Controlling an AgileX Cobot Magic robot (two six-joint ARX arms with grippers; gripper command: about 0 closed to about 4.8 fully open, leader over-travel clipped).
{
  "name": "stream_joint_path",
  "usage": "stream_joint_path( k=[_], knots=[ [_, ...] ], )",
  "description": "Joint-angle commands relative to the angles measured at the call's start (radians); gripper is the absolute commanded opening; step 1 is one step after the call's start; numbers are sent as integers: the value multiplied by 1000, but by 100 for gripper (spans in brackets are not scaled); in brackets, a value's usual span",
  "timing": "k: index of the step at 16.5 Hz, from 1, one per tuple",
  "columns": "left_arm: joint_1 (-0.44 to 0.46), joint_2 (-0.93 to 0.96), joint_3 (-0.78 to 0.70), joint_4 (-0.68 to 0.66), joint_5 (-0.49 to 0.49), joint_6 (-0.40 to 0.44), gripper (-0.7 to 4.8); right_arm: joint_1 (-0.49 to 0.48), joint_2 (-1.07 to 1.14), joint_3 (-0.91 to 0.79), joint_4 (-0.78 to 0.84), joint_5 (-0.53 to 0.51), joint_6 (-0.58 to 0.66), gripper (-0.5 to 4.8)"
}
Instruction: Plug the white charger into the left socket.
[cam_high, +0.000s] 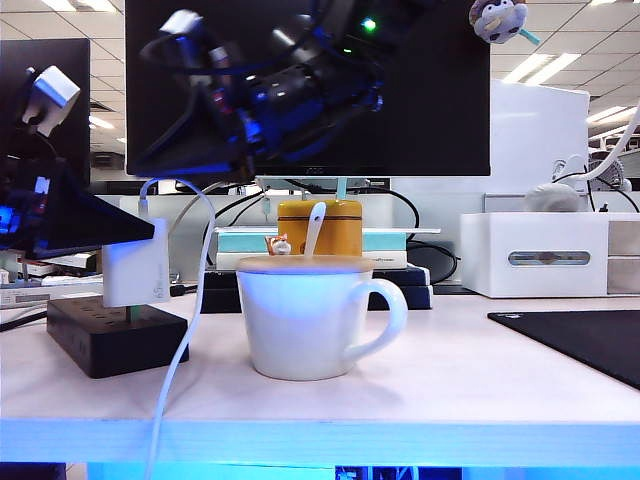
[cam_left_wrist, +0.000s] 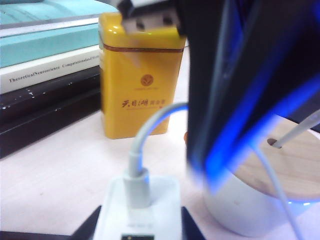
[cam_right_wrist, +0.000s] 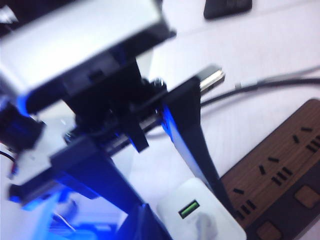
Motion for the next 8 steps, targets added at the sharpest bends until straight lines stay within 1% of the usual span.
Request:
stream_joint_path(
  k=[1, 2, 4, 5, 8],
  knots=[
    [-4, 10, -12, -79, 5, -13, 179, 13, -7, 1, -14, 91, -32, -5],
    [-4, 10, -12, -77, 9, -15, 179, 13, -6, 1, -16, 138, -29, -5],
    [-4, 10, -12, -77, 9, -15, 179, 13, -6, 1, -15, 185, -29, -5],
    [-4, 10, -12, -77, 9, -15, 179, 14, -6, 1, -13, 200, -29, -5],
    [-4, 10, -12, -77, 8, -15, 179, 32, 6, 1, -10, 198, -34, -5]
  ],
)
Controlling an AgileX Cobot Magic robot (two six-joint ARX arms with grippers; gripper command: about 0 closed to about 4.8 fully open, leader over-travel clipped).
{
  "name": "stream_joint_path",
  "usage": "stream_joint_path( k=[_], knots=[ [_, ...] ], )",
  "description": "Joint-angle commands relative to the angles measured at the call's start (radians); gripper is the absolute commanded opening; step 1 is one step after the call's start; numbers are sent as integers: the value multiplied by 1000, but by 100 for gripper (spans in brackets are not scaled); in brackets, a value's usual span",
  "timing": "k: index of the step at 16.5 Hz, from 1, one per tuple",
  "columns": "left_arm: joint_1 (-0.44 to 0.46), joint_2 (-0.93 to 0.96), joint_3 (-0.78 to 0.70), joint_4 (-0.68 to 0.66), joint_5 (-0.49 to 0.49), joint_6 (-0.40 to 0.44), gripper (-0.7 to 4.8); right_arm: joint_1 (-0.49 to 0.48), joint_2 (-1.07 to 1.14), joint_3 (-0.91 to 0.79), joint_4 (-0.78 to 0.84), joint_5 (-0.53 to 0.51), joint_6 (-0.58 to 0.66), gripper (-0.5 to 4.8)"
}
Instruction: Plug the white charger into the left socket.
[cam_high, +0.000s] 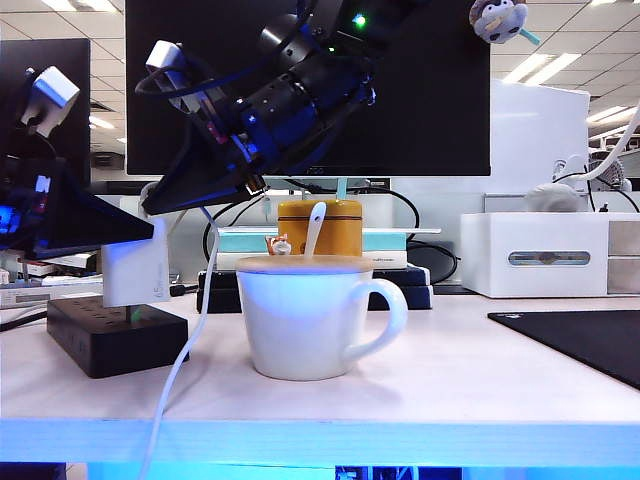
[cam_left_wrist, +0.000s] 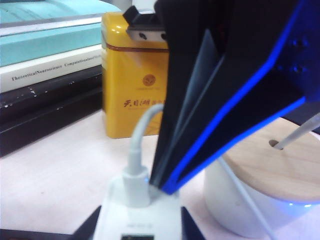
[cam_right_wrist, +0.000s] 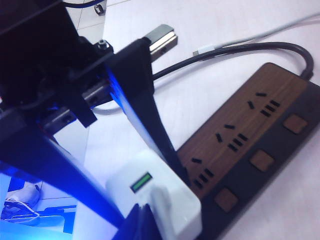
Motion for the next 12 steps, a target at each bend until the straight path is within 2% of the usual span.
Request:
stream_joint_path(
  k=[1, 9, 12],
  knots=[
    [-4, 10, -12, -80, 11, -3, 179, 18, 6, 2, 12, 4, -18, -5],
    [-16, 10, -12, -81, 14, -3, 179, 30, 25, 2, -58, 98, -19, -5],
    [-17, 10, -12, -101, 15, -3, 179, 30, 48, 2, -113, 98, -32, -5]
  ],
)
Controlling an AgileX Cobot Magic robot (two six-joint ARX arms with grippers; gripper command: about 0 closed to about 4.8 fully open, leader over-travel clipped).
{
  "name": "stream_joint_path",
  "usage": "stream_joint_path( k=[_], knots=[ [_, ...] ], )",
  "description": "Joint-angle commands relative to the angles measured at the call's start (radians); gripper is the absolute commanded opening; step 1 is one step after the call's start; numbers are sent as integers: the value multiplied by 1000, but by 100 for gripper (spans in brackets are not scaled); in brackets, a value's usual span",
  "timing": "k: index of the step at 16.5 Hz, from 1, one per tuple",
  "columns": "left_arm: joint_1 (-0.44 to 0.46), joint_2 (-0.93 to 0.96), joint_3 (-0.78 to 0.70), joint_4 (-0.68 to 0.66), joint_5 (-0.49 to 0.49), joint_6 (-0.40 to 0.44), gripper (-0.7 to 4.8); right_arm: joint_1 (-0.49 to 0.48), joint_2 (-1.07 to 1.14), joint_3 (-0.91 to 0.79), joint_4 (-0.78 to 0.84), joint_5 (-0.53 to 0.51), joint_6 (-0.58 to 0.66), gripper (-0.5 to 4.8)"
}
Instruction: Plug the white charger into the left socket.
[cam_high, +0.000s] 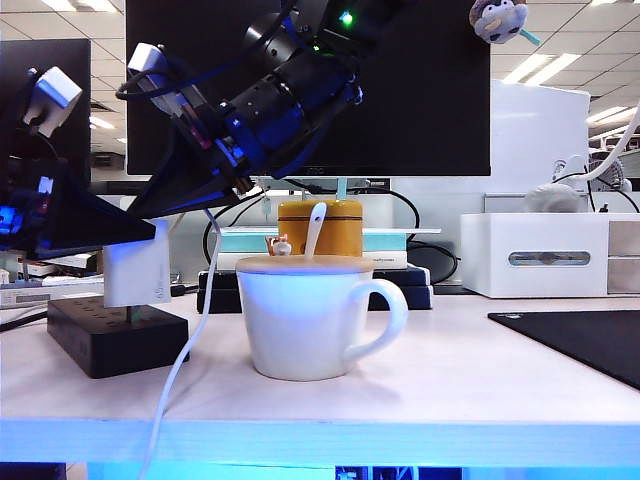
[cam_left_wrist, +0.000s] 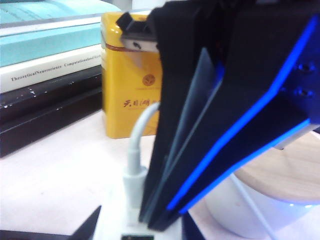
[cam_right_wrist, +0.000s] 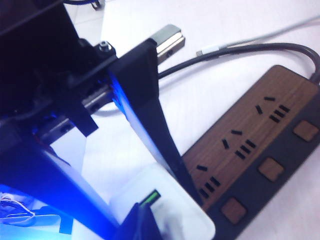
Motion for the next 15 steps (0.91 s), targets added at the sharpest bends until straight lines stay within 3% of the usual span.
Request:
stream_joint_path(
  k=[1, 15],
  knots=[
    [-7, 9, -12, -105, 25, -3, 179, 4, 31, -11, -117, 47, -35, -5],
    [-7, 9, -16, -164, 39, 4, 179, 36, 56, -11, -263, 115, -66, -5]
  ],
)
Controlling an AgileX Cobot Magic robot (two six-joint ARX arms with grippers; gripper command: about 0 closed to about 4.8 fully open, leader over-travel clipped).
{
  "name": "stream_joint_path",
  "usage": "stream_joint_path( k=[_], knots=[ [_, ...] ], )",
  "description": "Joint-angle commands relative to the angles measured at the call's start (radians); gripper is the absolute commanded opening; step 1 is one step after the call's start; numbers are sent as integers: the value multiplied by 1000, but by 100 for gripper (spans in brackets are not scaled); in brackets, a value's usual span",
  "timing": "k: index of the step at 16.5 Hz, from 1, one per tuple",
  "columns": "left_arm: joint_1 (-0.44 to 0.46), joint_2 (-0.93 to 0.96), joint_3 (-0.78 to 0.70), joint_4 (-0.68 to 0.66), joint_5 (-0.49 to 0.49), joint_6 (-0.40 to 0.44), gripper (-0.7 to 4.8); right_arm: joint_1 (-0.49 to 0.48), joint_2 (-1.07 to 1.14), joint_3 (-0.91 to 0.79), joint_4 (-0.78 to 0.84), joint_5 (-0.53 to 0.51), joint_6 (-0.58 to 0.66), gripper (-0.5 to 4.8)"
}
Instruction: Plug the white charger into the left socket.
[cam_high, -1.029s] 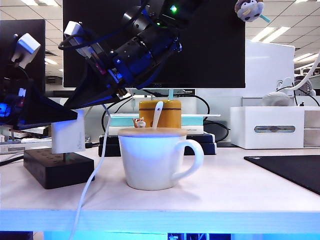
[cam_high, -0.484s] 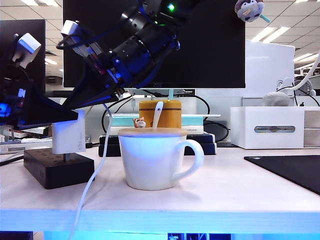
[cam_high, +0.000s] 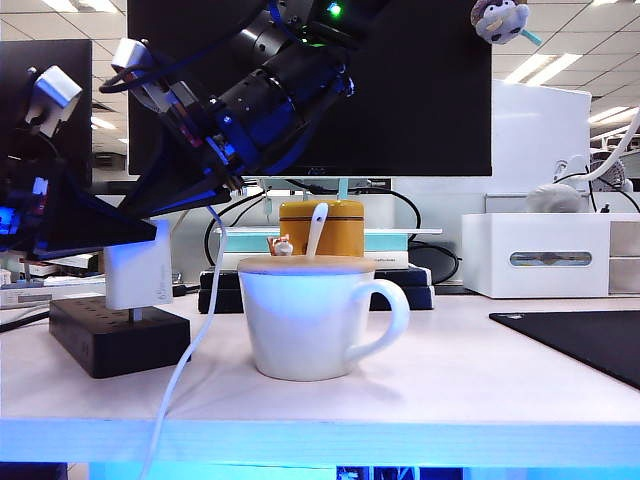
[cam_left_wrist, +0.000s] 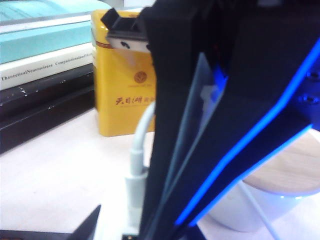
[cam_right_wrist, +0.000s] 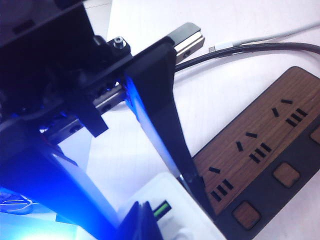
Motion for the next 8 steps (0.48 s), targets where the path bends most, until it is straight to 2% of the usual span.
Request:
stream_joint_path(
  k=[1, 8],
  knots=[
    [-6, 14, -20, -136, 11, -20, 179, 13, 42, -32, -188, 84, -3, -5],
    [-6, 14, -26, -212, -8, 34, 179, 24, 46, -32, -203, 101, -5, -5]
  ],
)
